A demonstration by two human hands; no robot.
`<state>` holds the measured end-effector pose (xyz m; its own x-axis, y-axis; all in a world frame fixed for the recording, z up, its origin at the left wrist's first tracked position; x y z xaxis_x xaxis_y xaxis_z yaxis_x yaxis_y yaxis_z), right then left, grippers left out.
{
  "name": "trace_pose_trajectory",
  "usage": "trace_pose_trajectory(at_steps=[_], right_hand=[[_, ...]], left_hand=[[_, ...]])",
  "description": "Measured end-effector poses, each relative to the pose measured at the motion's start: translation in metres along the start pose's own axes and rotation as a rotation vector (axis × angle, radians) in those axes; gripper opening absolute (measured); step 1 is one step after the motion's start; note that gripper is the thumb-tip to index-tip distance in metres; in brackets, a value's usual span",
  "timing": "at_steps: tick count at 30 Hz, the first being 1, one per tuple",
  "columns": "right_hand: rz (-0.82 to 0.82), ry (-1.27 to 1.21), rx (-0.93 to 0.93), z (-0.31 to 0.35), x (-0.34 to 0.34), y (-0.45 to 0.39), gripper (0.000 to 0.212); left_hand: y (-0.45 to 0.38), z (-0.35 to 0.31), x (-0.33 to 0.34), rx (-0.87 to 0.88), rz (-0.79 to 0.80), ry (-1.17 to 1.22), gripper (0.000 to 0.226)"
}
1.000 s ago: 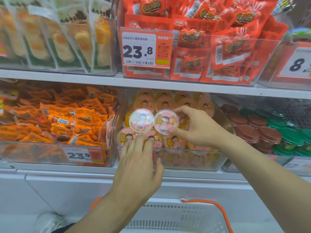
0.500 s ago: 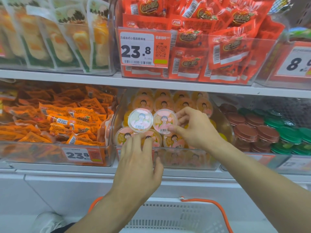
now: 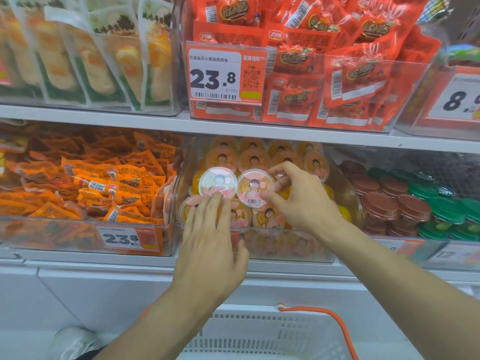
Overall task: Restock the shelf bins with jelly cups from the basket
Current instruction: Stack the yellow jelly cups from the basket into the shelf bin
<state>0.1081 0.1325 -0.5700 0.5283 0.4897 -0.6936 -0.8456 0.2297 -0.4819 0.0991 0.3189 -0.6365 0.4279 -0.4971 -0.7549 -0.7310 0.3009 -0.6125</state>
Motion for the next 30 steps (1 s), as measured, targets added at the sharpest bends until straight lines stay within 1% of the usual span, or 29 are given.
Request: trace_pose_trajectory(at_steps=[4, 6, 8, 10, 11, 12, 13, 14, 15, 17, 19, 21, 22, 23, 24, 25, 27, 28, 30], right_hand=[[-0.003, 0.064, -0.017, 0.001, -0.001, 0.002, 0.041], [-0.083, 0.085, -0.073, 0.001, -0.003, 0.004, 0.043], [-0.224, 0.06, -0.177, 0.005, -0.01, 0.01, 0.034], [-0.368, -0.017, -0.345, 0.012, -0.022, 0.024, 0.016], [-0.402, -0.063, -0.419, 0.013, -0.027, 0.036, 0.009], [-0.387, -0.11, -0.461, 0.012, -0.029, 0.051, 0.005], [-0.334, -0.15, -0.477, 0.007, -0.027, 0.068, 0.005], [-0.255, -0.173, -0.476, -0.002, -0.021, 0.087, 0.005], [-0.157, -0.171, -0.453, -0.014, -0.012, 0.108, 0.005], [0.107, -0.075, -0.327, -0.044, 0.015, 0.152, 0.007], [0.495, 0.127, -0.11, -0.09, 0.051, 0.198, 0.015], [0.878, 0.329, 0.159, -0.139, 0.083, 0.246, 0.028], [1.02, 0.381, 0.265, -0.158, 0.095, 0.27, 0.035], [1.111, 0.404, 0.348, -0.173, 0.104, 0.294, 0.043], [1.147, 0.397, 0.422, -0.185, 0.111, 0.315, 0.048], [1.148, 0.372, 0.5, -0.195, 0.116, 0.335, 0.051], [1.141, 0.351, 0.588, -0.207, 0.126, 0.372, 0.052], [1.151, 0.367, 0.579, -0.209, 0.13, 0.387, 0.052], [1.193, 0.447, 0.446, -0.212, 0.14, 0.41, 0.046]], left_hand=[[-0.001, 0.0, 0.0, -0.007, -0.002, 0.031, 0.072], [0.0, -0.002, -0.003, -0.001, -0.037, 0.081, 0.069], [0.0, -0.007, -0.008, 0.019, -0.116, 0.146, 0.062], [0.0, -0.017, -0.019, 0.074, -0.233, 0.233, 0.045], [0.002, -0.022, -0.023, 0.117, -0.278, 0.292, 0.033], [0.007, -0.027, -0.024, 0.165, -0.29, 0.355, 0.02], [0.013, -0.031, -0.021, 0.204, -0.256, 0.41, 0.01], [0.021, -0.036, -0.015, 0.223, -0.162, 0.453, 0.006], [0.032, -0.04, -0.005, 0.227, -0.004, 0.469, 0.007], [0.06, -0.043, 0.027, 0.256, 0.45, 0.36, 0.012], [0.093, -0.038, 0.061, 0.289, 0.839, 0.186, 0.018], [0.126, -0.028, 0.093, 0.215, 1.152, 0.077, 0.024], [0.145, -0.024, 0.11, 0.167, 1.279, 0.051, 0.025], [0.163, -0.021, 0.127, 0.115, 1.371, 0.048, 0.028], [0.179, -0.02, 0.142, 0.052, 1.432, 0.061, 0.033], [0.194, -0.021, 0.156, -0.002, 1.469, 0.081, 0.034], [0.222, -0.026, 0.179, -0.084, 1.491, 0.108, 0.021], [0.234, -0.029, 0.189, -0.12, 1.491, 0.128, 0.019], [0.254, -0.034, 0.207, -0.197, 1.478, 0.152, 0.032]])
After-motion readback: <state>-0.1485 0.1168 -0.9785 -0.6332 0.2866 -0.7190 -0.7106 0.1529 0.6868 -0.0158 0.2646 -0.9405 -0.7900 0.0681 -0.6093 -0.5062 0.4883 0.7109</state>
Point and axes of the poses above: each hand's wrist, its own y-axis away from the middle knuckle, its own x-axis out of the palm, z = x × y, the point moved 3 cm from there along -y, towards the middle knuckle, and after that the axes turned 9 degrees about -z, right-handed, at the moved point
